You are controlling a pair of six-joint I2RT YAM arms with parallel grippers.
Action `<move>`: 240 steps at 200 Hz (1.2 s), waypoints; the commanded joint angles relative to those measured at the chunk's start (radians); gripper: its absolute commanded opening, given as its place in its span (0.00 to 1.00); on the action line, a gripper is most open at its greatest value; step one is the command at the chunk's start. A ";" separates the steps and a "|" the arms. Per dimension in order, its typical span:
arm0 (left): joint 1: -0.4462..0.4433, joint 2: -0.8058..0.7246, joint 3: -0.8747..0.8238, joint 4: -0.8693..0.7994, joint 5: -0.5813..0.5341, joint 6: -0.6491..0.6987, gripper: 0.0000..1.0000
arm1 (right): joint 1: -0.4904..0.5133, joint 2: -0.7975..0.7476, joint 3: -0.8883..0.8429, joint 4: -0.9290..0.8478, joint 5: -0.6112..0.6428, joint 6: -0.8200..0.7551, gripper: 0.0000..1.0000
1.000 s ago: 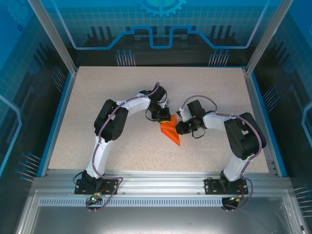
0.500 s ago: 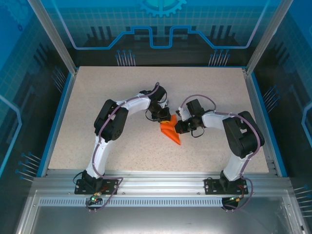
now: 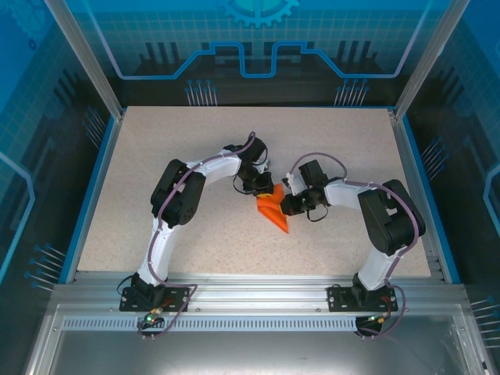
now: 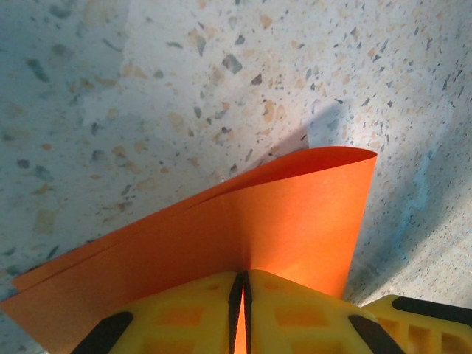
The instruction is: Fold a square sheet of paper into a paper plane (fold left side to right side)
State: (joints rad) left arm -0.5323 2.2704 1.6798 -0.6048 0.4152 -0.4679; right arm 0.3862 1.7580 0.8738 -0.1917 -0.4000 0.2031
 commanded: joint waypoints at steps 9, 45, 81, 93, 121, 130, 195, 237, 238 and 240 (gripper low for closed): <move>-0.023 0.066 -0.016 -0.040 -0.059 0.015 0.16 | 0.011 -0.022 -0.010 -0.022 0.008 0.007 0.00; -0.022 0.066 -0.015 -0.039 -0.059 0.015 0.16 | 0.010 -0.008 -0.003 -0.028 0.012 0.000 0.00; -0.022 0.066 -0.016 -0.039 -0.059 0.014 0.16 | 0.011 0.024 0.001 -0.029 0.006 -0.002 0.00; -0.022 0.066 -0.016 -0.039 -0.059 0.014 0.16 | 0.011 0.027 0.031 -0.029 0.006 -0.002 0.00; -0.023 0.066 -0.016 -0.038 -0.059 0.014 0.16 | 0.010 0.022 0.036 -0.039 0.019 -0.005 0.00; -0.021 0.066 -0.016 -0.039 -0.059 0.014 0.16 | 0.010 0.019 0.034 -0.038 0.021 -0.005 0.00; -0.021 0.066 -0.019 -0.039 -0.059 0.014 0.16 | 0.007 0.004 0.040 -0.052 0.024 -0.007 0.00; -0.023 0.063 -0.022 -0.036 -0.059 0.014 0.16 | 0.006 0.037 0.042 -0.055 0.017 -0.007 0.00; -0.023 0.063 -0.022 -0.035 -0.059 0.014 0.16 | 0.006 0.039 0.042 -0.055 0.017 -0.007 0.00; -0.023 0.063 -0.022 -0.035 -0.059 0.014 0.16 | 0.007 0.042 0.042 -0.056 0.016 -0.007 0.00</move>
State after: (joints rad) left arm -0.5323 2.2707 1.6798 -0.6048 0.4152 -0.4683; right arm 0.3862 1.7668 0.8921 -0.2173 -0.3820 0.2024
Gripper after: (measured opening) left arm 0.160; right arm 0.040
